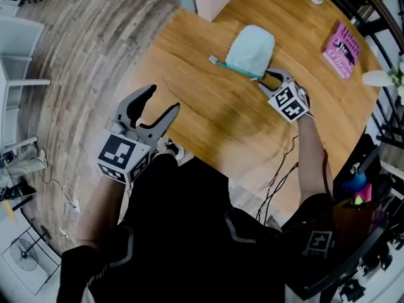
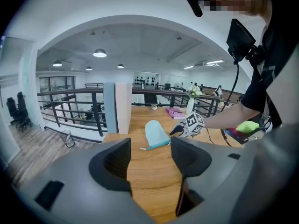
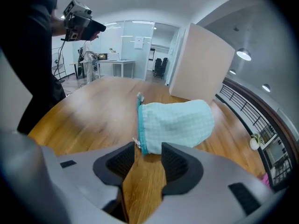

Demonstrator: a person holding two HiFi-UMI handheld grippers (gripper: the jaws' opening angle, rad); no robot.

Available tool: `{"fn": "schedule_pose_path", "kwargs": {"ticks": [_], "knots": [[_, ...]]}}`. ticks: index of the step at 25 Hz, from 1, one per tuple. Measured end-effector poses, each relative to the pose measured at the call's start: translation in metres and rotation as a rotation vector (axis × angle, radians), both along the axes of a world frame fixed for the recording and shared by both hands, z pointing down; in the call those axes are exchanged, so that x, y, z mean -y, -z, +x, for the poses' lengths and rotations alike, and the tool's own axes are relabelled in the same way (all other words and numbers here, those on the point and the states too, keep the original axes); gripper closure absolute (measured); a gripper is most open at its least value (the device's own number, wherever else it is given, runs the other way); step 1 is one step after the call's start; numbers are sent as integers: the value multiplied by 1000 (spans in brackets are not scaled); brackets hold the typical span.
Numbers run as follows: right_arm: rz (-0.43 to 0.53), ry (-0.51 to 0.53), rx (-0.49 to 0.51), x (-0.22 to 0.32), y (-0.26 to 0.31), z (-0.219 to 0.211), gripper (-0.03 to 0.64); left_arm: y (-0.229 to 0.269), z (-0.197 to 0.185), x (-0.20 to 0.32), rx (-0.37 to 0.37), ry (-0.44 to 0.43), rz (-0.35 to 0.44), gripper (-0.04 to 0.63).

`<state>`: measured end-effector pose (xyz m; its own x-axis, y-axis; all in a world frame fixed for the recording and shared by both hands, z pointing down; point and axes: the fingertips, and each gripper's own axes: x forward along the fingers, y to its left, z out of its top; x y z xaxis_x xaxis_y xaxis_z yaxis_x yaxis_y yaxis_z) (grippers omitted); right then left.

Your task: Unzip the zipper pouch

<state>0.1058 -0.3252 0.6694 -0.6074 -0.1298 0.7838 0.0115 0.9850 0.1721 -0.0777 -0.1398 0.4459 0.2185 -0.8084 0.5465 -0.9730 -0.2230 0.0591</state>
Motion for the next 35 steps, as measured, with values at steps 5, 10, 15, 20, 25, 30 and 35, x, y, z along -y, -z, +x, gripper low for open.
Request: {"fn": "schedule_pose_path", "kwargs": {"ticks": [5,10,15,20,25,30,35], "knots": [[1,37,-23,6,-15,1,427,-6,-9,-4,9,45,-19,313],[12,42,-16,10,-18,-1,456,-8,-13,-6,33,62,-25,313],[38,73,-11,6,-18,-3,477,-9,-6,-4,48,44,-24,313],[98,123,-7,0,-16,-5,503,-10,4,-2,41,9,-28,312],[142,184,-25,-5,-18,-8,531,-11,11,-1,45,-15,-32,313],[222,248,-63,-14,-19,-12,530,-9,12,-2,47,-36,-31,311],[241,258,-65,-17,-19,-19,492,-5,10,-3,56,-19,-4,313]]}}
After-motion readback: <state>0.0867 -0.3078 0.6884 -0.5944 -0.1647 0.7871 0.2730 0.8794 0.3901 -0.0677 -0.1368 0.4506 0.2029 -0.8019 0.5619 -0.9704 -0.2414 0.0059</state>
